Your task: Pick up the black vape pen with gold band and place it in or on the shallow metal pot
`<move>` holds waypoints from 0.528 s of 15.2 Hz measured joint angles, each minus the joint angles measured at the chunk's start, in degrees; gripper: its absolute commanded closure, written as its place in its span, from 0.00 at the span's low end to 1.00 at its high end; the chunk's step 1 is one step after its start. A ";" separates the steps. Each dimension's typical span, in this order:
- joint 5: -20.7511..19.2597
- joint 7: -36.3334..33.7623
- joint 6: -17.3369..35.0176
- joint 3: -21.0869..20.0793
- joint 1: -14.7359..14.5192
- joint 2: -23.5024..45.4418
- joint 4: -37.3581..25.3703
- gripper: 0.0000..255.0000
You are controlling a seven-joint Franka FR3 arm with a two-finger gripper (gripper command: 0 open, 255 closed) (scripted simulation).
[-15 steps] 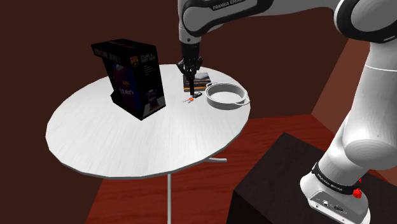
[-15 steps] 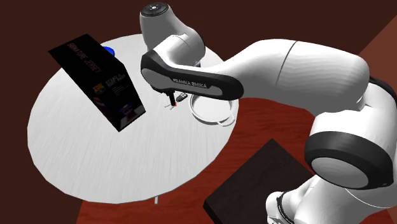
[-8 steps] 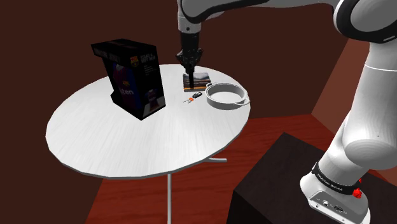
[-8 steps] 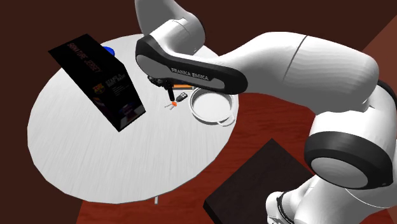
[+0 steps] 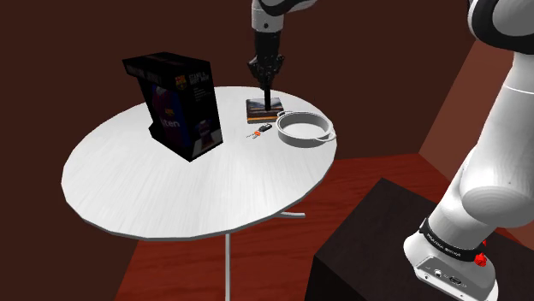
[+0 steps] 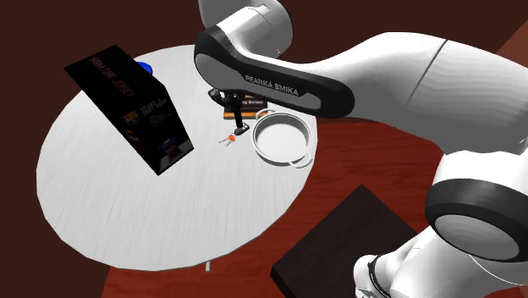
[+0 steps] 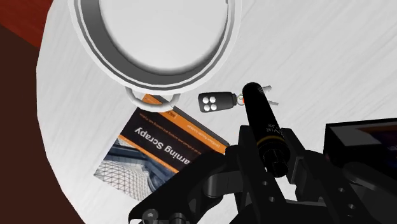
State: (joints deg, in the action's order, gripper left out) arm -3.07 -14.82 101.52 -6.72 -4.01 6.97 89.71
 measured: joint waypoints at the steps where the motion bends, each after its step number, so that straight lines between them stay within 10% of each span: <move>1: 0.33 1.08 0.31 0.43 0.64 -1.66 1.87 1.00; 8: 1.82 8.78 0.10 4.10 4.48 -11.83 11.54 1.00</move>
State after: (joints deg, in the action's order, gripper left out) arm -1.25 -6.04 101.62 -2.62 0.48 -4.86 101.25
